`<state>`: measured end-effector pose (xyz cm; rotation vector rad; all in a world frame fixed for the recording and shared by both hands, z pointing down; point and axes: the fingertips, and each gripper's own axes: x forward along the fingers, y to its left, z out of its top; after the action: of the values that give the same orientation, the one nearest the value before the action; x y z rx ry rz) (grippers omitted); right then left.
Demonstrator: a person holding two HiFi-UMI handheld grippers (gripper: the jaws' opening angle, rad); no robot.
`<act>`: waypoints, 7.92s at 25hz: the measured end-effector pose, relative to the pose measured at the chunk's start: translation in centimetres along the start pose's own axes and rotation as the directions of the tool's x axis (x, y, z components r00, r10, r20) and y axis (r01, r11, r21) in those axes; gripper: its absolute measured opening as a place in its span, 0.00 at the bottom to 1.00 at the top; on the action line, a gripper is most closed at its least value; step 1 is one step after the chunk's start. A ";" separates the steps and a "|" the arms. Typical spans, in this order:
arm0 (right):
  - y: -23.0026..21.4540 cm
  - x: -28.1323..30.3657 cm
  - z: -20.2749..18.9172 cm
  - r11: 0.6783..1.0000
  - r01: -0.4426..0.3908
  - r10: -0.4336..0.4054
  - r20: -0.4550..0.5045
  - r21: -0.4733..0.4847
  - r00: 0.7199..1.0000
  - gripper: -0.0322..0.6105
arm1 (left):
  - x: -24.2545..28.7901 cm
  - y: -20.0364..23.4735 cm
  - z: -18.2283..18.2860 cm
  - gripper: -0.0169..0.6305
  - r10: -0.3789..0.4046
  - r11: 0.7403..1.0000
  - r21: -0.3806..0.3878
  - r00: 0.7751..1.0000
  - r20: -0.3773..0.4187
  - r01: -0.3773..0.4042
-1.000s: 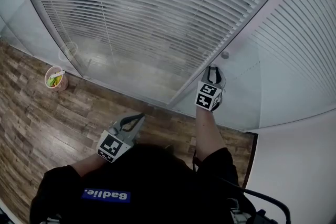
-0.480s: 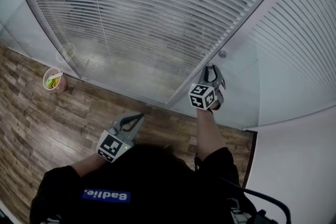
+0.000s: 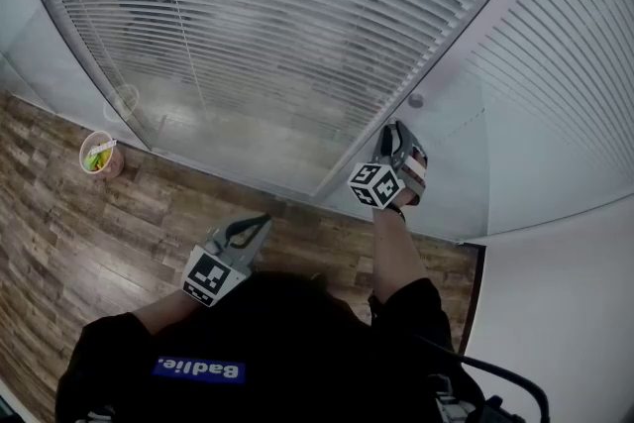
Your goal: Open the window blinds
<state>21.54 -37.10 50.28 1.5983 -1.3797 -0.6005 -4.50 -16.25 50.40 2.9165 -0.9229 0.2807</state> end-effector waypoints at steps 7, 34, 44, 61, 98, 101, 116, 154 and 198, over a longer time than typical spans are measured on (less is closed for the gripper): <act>-0.7 -0.4 -0.1 0.934 -0.068 0.060 0.033 0.350 0.998 0.30 | -0.1 0.1 -0.2 0.03 0.002 1.000 -0.004 1.000 -0.008 -0.002; -1.1 -0.1 0.0 0.865 -0.073 0.105 -0.037 0.497 0.994 0.25 | 0.0 0.6 -0.1 0.03 0.003 1.000 -0.008 1.000 -0.013 -0.003; -0.3 0.0 -0.2 0.960 -0.047 0.066 -0.060 0.275 0.996 0.25 | 0.4 0.5 -0.5 0.03 -0.010 1.000 -0.001 1.000 -0.013 0.010; -0.1 -0.1 0.0 1.000 -0.014 0.014 -0.034 -0.022 0.999 0.25 | 0.5 0.2 -0.3 0.03 -0.011 1.000 -0.001 1.000 -0.015 0.011; -0.6 0.1 0.0 0.858 -0.098 0.131 -0.031 0.504 0.991 0.25 | 0.1 0.5 -0.9 0.03 -0.011 1.000 -0.006 0.999 -0.032 0.011; -0.4 0.1 0.0 0.916 -0.082 0.110 -0.050 0.394 0.993 0.25 | 0.2 0.5 -1.0 0.03 -0.013 1.000 -0.005 0.999 -0.032 0.013; 0.2 0.2 0.1 0.999 -0.030 0.032 -0.065 0.025 0.997 0.25 | 0.6 0.3 -1.0 0.03 -0.023 1.000 -0.003 0.999 -0.036 0.023; -0.8 0.3 -0.5 0.635 -0.119 0.152 0.027 0.763 0.988 0.24 | 0.4 0.1 -1.3 0.03 -0.009 1.000 -0.006 0.999 -0.038 0.009; -1.3 0.3 -0.8 0.413 -0.181 0.137 0.136 0.892 0.981 0.25 | 0.0 0.1 -1.9 0.03 -0.019 1.000 -0.017 0.998 -0.064 0.018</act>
<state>22.94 -37.21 49.59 2.2236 -2.0442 0.3762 -4.82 -16.14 52.29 2.8811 -0.8846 0.3609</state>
